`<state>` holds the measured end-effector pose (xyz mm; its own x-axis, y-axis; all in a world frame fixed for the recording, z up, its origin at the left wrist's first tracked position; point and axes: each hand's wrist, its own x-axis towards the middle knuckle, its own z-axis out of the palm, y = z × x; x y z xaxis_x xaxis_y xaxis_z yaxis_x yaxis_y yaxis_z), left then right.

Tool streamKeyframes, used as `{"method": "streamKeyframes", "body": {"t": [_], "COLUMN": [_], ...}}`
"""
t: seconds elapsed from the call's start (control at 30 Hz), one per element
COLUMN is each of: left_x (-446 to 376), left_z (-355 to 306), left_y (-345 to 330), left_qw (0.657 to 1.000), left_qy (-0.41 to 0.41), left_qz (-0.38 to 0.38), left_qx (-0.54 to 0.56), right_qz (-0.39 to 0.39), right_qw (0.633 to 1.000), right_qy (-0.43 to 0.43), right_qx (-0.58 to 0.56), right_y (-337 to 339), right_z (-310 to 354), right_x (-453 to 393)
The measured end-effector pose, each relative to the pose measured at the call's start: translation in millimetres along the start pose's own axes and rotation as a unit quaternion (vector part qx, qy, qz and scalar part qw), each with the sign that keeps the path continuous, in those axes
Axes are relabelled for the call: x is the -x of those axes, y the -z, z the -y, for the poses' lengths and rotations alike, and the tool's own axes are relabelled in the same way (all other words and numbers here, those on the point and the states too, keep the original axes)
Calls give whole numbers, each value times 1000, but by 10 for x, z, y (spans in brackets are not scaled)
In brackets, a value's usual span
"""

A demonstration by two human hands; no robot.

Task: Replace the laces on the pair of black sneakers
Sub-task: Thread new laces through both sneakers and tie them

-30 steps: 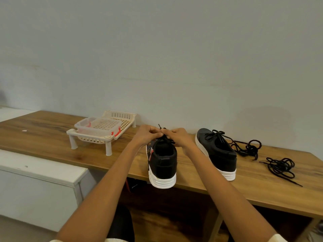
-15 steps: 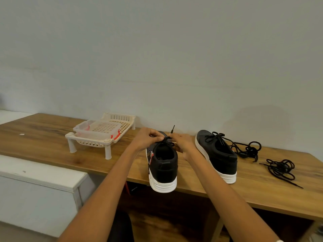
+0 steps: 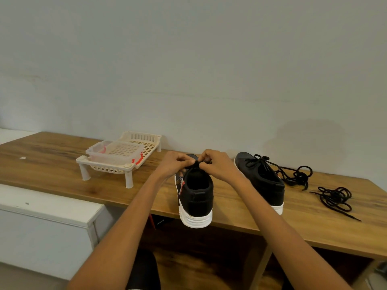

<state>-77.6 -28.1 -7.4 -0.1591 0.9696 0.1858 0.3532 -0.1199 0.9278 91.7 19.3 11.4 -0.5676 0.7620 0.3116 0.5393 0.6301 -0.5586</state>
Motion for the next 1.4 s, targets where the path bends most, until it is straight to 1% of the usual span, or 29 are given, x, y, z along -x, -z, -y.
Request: {"method": "streamKeyframes", "body": {"t": [0.07,0.1,0.23,0.4,0.47,0.57,0.63,0.7,0.83,0.9,1.03,1.13,1.2,1.3,1.4], "left_x": [5,10,11,4,3,11,17,17,17,18,26,37,41,45,32], "left_z": [3,4,-2,15,11,-7,-10,-4,-1,-3,-12,-18,-18,-22,-7], "left_y": [10,17,26,36,30,24,23,24,16,11,6,3,5,8,11], "left_qw": [1000,1000,1000,1000,1000,1000,1000,1000,1000,1000,1000,1000,1000,1000,1000], "left_qy": [7,8,11,9,8,8,9,6,-2,-3,3,5,3,3,11], "left_qz": [10,12,12,15,15,11,12,12,5,4,4,1,2,2,-3], "left_qx": [17,23,12,14,17,21,22,14,6,3,5,10,8,8,-2], "right_qz": [-36,-40,-3,-36,-37,-12,-5,-6,22,38,41,21,-1,-21,-46], "right_qw": [999,999,1000,999,995,975,967,974,995,997,998,997,996,998,999], "right_qy": [12,14,5,3,-30,-86,-99,-74,10,28,50,72,75,55,10], "right_qx": [11,11,-22,-35,-93,-203,-235,-213,-100,-68,7,34,39,25,-11], "right_y": [-51,-63,-41,-87,-76,-42,-33,-28,19,35,59,28,-10,-48,-87], "right_z": [-7,-9,-62,-69,-82,-106,-114,-129,-134,-118,-76,-40,-21,-19,-42], "right_x": [-20,-30,-68,-67,-61,-32,-10,-9,-15,-19,-4,11,11,-13,-23]}}
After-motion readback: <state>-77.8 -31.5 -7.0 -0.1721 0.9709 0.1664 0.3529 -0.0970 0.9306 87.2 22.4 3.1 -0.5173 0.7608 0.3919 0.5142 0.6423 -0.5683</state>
